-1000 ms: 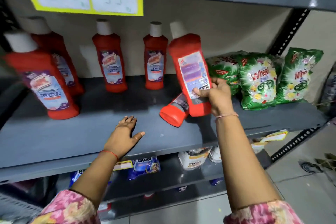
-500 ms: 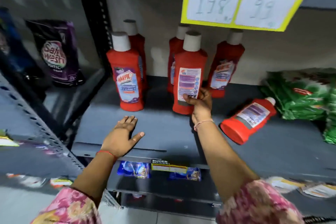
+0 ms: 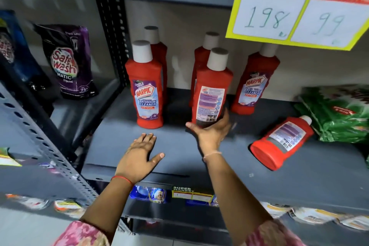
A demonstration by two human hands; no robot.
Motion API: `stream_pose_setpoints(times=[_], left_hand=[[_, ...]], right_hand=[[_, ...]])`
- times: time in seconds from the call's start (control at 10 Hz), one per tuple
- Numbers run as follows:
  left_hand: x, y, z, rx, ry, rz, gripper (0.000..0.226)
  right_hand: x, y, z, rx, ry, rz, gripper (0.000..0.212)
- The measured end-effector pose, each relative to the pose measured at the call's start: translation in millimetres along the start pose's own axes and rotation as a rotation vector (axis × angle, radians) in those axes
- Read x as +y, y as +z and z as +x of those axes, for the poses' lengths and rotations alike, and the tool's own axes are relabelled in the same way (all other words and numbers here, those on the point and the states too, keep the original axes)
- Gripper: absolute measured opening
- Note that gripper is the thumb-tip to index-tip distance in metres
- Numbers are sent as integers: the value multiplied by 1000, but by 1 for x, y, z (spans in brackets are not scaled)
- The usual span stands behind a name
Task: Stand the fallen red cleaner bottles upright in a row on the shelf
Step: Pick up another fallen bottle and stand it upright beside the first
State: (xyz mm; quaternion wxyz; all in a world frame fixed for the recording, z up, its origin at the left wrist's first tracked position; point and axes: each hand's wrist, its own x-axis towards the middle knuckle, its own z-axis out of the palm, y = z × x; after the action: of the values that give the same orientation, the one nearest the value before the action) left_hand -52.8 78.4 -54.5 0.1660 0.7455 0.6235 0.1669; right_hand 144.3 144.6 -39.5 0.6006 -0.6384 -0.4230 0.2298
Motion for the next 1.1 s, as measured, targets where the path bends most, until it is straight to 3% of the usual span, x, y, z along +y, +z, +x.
stream_pose_setpoints(times=[0.1, 0.3, 0.4, 0.5, 0.6, 0.7, 0.8, 0.9, 1.1], left_hand=[[2, 0, -1, 4, 3, -1, 66], [1, 1, -1, 3, 6, 14, 66], [1, 1, -1, 2, 4, 23, 66], [1, 1, -1, -4, 6, 29, 66], [1, 1, -2, -3, 7, 31, 66], [0, 2, -1, 4, 6, 31, 66], [0, 3, -1, 6, 7, 36, 66], [0, 4, 0, 12, 8, 37, 66], [0, 4, 0, 18, 7, 40, 65]], right_hand=[[-5, 12, -11, 69, 42, -203, 117], [-5, 8, -16, 53, -38, -230, 102], [-3, 6, -19, -3, -19, -173, 112], [-5, 4, -17, 13, -15, -296, 113], [-1, -3, -11, -38, -52, -219, 88], [8, -21, -1, -205, 19, -82, 57], [14, -38, 15, -452, 162, 113, 54], [13, -44, 30, -593, 251, 198, 59], [13, -43, 44, -732, 244, 78, 50]])
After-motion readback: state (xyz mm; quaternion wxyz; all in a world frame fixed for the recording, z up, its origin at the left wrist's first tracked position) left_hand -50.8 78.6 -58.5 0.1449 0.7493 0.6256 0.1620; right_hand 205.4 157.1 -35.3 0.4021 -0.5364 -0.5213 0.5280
